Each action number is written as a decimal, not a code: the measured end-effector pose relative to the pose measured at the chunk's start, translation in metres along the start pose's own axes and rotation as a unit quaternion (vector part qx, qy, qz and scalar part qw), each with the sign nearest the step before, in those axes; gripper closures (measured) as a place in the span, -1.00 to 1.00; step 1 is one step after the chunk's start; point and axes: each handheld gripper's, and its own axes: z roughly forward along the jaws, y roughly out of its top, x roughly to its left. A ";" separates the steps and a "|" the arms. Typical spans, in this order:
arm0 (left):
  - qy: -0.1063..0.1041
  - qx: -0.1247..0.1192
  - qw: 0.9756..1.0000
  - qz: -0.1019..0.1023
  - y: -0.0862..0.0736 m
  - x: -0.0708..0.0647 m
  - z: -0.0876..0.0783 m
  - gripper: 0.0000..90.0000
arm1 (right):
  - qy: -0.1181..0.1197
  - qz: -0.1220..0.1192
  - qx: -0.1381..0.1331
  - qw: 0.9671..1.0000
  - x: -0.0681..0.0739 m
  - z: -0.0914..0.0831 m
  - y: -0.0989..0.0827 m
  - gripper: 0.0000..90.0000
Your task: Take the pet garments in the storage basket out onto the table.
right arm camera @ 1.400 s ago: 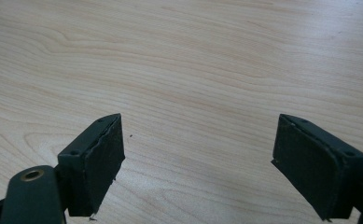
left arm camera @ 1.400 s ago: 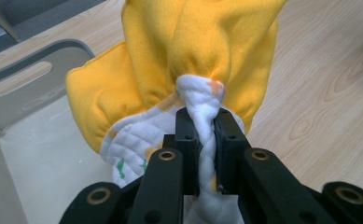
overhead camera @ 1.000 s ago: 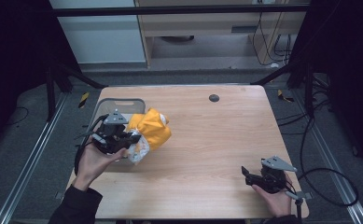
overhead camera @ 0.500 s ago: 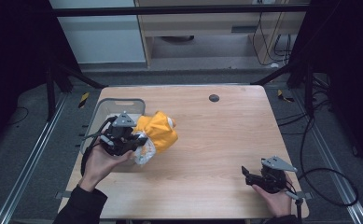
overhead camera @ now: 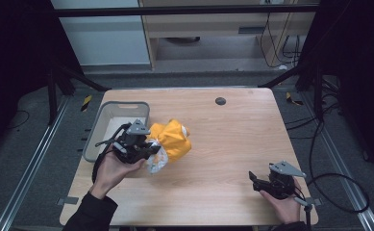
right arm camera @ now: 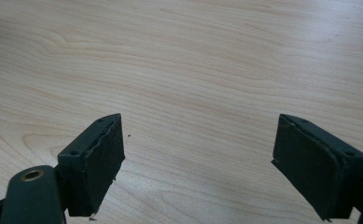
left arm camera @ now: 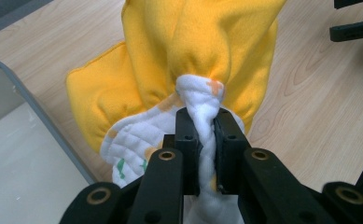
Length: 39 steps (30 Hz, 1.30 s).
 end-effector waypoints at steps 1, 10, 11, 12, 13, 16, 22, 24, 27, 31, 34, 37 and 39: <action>-0.001 0.001 1.000 0.000 0.000 -0.001 0.001 0.83 | 0.000 0.000 0.000 1.000 0.000 0.000 0.000 -0.64; -0.012 0.007 1.000 0.009 0.001 -0.008 0.012 0.83 | 0.000 0.000 0.000 1.000 0.000 0.000 0.000 -0.64; -0.012 0.007 1.000 0.009 0.001 -0.008 0.012 0.83 | 0.000 0.000 0.000 1.000 0.000 0.000 0.000 -0.64; -0.014 0.006 1.000 0.009 0.002 -0.010 0.014 0.83 | 0.000 -0.001 -0.001 1.000 0.000 0.000 0.000 -0.64; -0.014 0.006 1.000 0.009 0.002 -0.010 0.014 0.83 | -0.001 -0.002 -0.001 1.000 0.000 0.000 0.000 -0.64; -0.018 0.010 1.000 0.013 0.002 -0.013 0.018 0.83 | 0.000 -0.001 0.000 1.000 0.000 0.000 0.000 -0.64; -0.025 0.020 0.999 0.019 0.001 -0.016 0.025 0.83 | 0.000 0.000 0.000 1.000 0.000 0.000 0.000 -0.64; -0.026 0.021 0.999 0.018 0.000 -0.016 0.028 0.83 | 0.001 0.002 0.001 1.000 0.000 0.000 0.000 -0.64; -0.028 0.025 0.999 0.021 0.000 -0.017 0.031 0.82 | 0.000 -0.001 0.000 1.000 0.000 0.000 0.000 -0.64; -0.032 0.028 0.999 0.025 -0.001 -0.020 0.037 0.82 | 0.000 0.000 0.000 1.000 0.000 0.000 0.000 -0.64; -0.035 0.031 0.998 0.029 -0.001 -0.022 0.040 0.82 | 0.001 0.002 0.001 1.000 0.000 0.000 0.000 -0.64; -0.038 0.034 0.998 0.031 -0.002 -0.024 0.044 0.82 | 0.000 0.000 0.000 1.000 0.000 0.000 0.000 -0.64; -0.040 0.039 0.998 0.034 -0.002 -0.025 0.048 0.83 | 0.000 0.000 0.000 1.000 0.000 0.000 0.000 -0.64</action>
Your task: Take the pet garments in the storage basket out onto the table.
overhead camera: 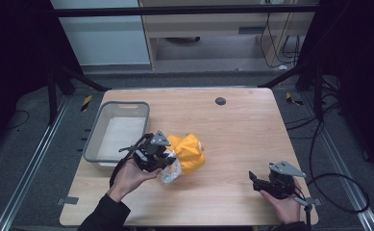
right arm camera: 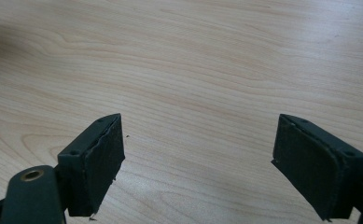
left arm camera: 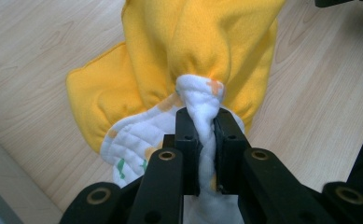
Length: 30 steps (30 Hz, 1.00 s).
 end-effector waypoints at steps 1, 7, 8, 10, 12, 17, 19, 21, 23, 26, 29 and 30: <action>-0.001 0.001 1.000 0.000 0.000 0.000 0.001 0.82 | 0.000 -0.001 0.000 1.000 0.000 0.000 0.000 -0.64; -0.006 0.009 1.000 0.003 -0.002 -0.002 0.011 0.82 | 0.000 -0.001 0.000 1.000 0.000 0.000 0.000 -0.64; -0.006 0.009 1.000 0.003 -0.002 -0.002 0.011 0.83 | 0.000 -0.001 0.000 1.000 0.000 0.000 0.000 -0.64; -0.009 0.013 1.000 0.006 -0.002 -0.003 0.015 0.82 | 0.000 -0.001 0.000 1.000 0.000 0.000 0.000 -0.64; -0.011 0.015 1.000 0.007 -0.002 -0.005 0.018 0.82 | 0.000 0.000 0.000 1.000 0.000 0.000 0.000 -0.64; -0.017 0.021 1.000 0.012 -0.002 -0.008 0.026 0.82 | -0.002 -0.001 -0.001 1.000 0.000 0.000 0.000 -0.64; -0.017 0.024 0.999 0.015 -0.002 -0.009 0.030 0.82 | -0.002 -0.001 -0.001 1.000 -0.001 0.000 0.000 -0.64; -0.019 0.026 0.999 0.015 -0.003 -0.010 0.033 0.82 | -0.002 -0.001 -0.001 1.000 -0.001 0.000 0.000 -0.64; -0.020 0.029 0.999 0.016 -0.004 -0.011 0.036 0.82 | -0.002 -0.001 -0.001 1.000 -0.001 0.000 0.000 -0.64; -0.023 0.032 0.999 0.016 -0.005 -0.012 0.041 0.82 | -0.001 0.000 0.000 1.000 0.000 0.000 0.000 -0.64; -0.024 0.035 0.999 0.018 -0.005 -0.013 0.045 0.82 | -0.001 -0.001 0.000 1.000 0.000 0.000 0.000 -0.64; -0.024 0.035 0.999 0.018 -0.005 -0.013 0.045 0.82 | -0.001 -0.001 0.000 1.000 0.000 0.000 0.000 -0.64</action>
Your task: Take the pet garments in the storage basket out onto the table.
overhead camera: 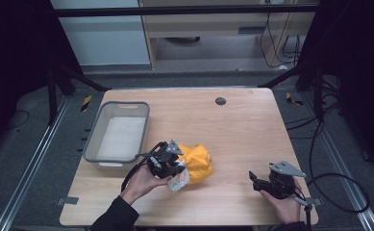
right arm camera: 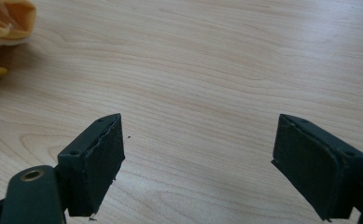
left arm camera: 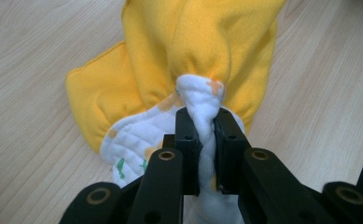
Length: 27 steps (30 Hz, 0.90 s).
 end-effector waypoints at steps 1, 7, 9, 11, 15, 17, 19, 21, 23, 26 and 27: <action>0.000 0.001 1.000 0.002 0.000 -0.001 0.003 0.82 | 0.000 0.001 0.000 1.000 0.000 0.000 0.000 -0.64; -0.002 0.003 1.000 0.003 -0.001 -0.001 0.010 0.81 | 0.000 0.000 0.000 1.000 0.000 0.000 0.000 -0.64; -0.002 0.003 1.000 0.004 -0.001 -0.002 0.012 0.80 | 0.000 0.000 0.000 1.000 0.000 0.000 0.000 -0.64; -0.002 0.002 1.000 0.004 -0.001 -0.002 0.014 0.80 | 0.000 0.000 0.000 1.000 0.000 0.000 0.000 -0.64; -0.007 0.005 1.000 0.004 -0.003 -0.002 0.017 0.79 | -0.001 -0.001 0.000 1.000 0.000 0.000 0.000 -0.64; -0.007 0.005 1.000 0.004 -0.003 -0.003 0.019 0.78 | 0.000 0.000 0.000 1.000 0.000 0.000 0.000 -0.64; -0.007 0.008 1.000 0.004 -0.004 -0.003 0.021 0.75 | 0.000 0.000 0.001 1.000 0.000 0.000 0.000 -0.64; -0.009 0.010 1.000 0.004 -0.005 -0.003 0.022 0.73 | 0.000 -0.001 0.001 1.000 0.000 0.000 0.000 -0.64; -0.009 0.011 1.000 0.004 -0.005 -0.002 0.023 0.70 | 0.000 -0.001 0.001 1.000 0.000 0.000 0.000 -0.64; -0.009 0.012 1.000 0.004 -0.006 -0.003 0.024 0.62 | 0.000 -0.001 0.001 1.000 0.000 0.000 0.000 -0.64; -0.008 0.013 1.000 0.005 -0.006 -0.003 0.025 0.59 | 0.000 -0.001 0.002 1.000 0.000 0.000 0.000 -0.64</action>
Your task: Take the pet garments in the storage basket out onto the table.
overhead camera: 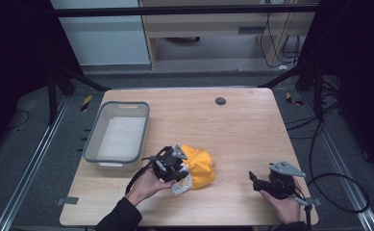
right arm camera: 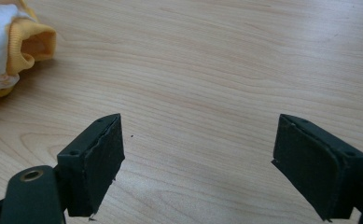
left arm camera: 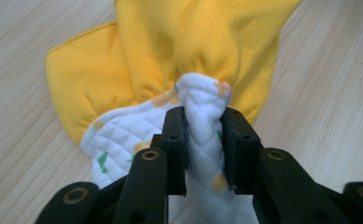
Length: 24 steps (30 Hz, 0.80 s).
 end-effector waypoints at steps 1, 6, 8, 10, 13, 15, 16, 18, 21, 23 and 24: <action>0.001 0.000 1.000 0.001 0.000 0.000 0.000 0.56 | 0.000 0.000 0.000 1.000 0.000 0.000 0.000 -0.64; 0.001 -0.003 1.000 0.000 -0.001 0.000 0.000 0.42 | 0.000 0.000 0.000 1.000 0.000 0.000 0.000 -0.65; 0.003 -0.011 1.000 -0.001 -0.002 0.000 -0.002 0.33 | 0.000 -0.001 0.000 1.000 0.000 0.000 0.000 -0.65; 0.005 -0.019 1.000 -0.003 -0.003 0.000 -0.004 0.24 | 0.000 0.000 0.000 1.000 0.000 0.000 0.000 -0.65; 0.009 -0.032 0.999 -0.005 -0.005 0.001 -0.010 0.09 | -0.002 0.000 0.000 1.000 0.000 0.000 0.000 -0.65; 0.013 -0.041 0.999 -0.007 -0.008 0.002 -0.013 0.00 | -0.002 -0.001 -0.001 1.000 0.000 0.000 0.000 -0.65; 0.014 -0.045 0.999 -0.010 -0.010 0.002 -0.015 -0.02 | -0.001 -0.001 -0.001 1.000 0.000 0.000 0.000 -0.66; 0.017 -0.055 0.998 -0.015 -0.014 0.005 -0.019 -0.08 | -0.001 -0.001 0.000 1.000 0.000 0.000 0.000 -0.66; 0.019 -0.067 0.997 -0.019 -0.019 0.007 -0.023 -0.21 | -0.002 -0.002 -0.001 1.000 0.000 0.000 0.000 -0.67; 0.024 -0.080 0.996 -0.024 -0.026 0.009 -0.028 -0.26 | -0.002 -0.002 -0.002 1.000 0.000 0.000 0.000 -0.67; 0.025 -0.087 0.996 -0.026 -0.028 0.009 -0.030 -0.28 | -0.003 -0.002 -0.001 1.000 0.000 0.000 -0.001 -0.68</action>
